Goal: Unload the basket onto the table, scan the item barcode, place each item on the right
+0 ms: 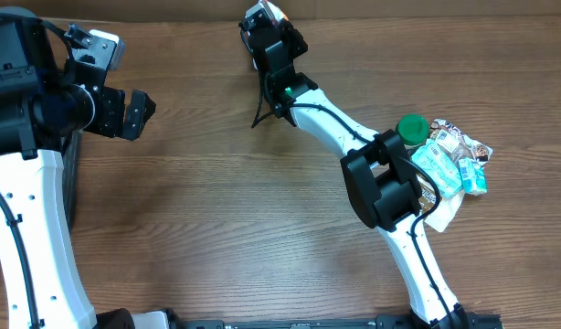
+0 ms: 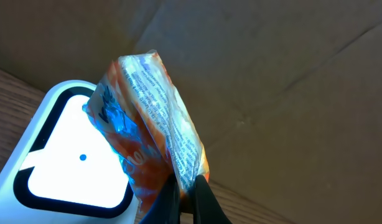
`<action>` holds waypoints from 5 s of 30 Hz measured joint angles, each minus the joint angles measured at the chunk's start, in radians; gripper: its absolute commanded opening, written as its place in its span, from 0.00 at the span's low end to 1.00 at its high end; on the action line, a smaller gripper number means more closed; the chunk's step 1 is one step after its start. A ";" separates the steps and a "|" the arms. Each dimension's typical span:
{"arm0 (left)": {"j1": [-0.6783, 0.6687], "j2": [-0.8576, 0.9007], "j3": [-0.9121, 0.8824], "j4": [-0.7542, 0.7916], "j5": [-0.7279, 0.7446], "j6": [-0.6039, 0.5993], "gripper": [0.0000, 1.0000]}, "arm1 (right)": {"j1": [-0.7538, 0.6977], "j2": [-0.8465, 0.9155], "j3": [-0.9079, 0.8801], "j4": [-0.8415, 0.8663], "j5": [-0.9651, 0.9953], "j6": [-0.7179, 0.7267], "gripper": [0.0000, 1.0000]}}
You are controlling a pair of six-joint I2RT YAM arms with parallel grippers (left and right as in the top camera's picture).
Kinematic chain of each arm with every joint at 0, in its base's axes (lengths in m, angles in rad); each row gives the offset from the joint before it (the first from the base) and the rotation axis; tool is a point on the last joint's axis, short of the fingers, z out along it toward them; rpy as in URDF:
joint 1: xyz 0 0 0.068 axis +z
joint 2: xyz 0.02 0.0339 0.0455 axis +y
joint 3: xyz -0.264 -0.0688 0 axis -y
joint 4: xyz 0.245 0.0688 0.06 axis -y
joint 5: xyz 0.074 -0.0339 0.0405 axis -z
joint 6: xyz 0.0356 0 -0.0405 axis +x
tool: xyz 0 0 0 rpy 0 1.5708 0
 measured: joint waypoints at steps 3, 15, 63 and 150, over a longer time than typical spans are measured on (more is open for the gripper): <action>0.000 0.000 0.000 0.000 0.000 0.000 1.00 | 0.008 0.000 0.000 0.006 0.004 -0.002 0.04; 0.000 0.000 0.000 0.000 0.000 0.000 1.00 | 0.049 -0.018 0.000 -0.171 -0.006 0.069 0.04; 0.000 0.000 0.000 0.000 0.000 0.000 1.00 | -0.663 -0.713 -0.537 -1.474 -0.471 1.073 0.73; 0.000 0.000 0.000 0.000 0.000 0.000 1.00 | -0.495 -2.509 -2.043 -0.124 -0.857 0.467 1.00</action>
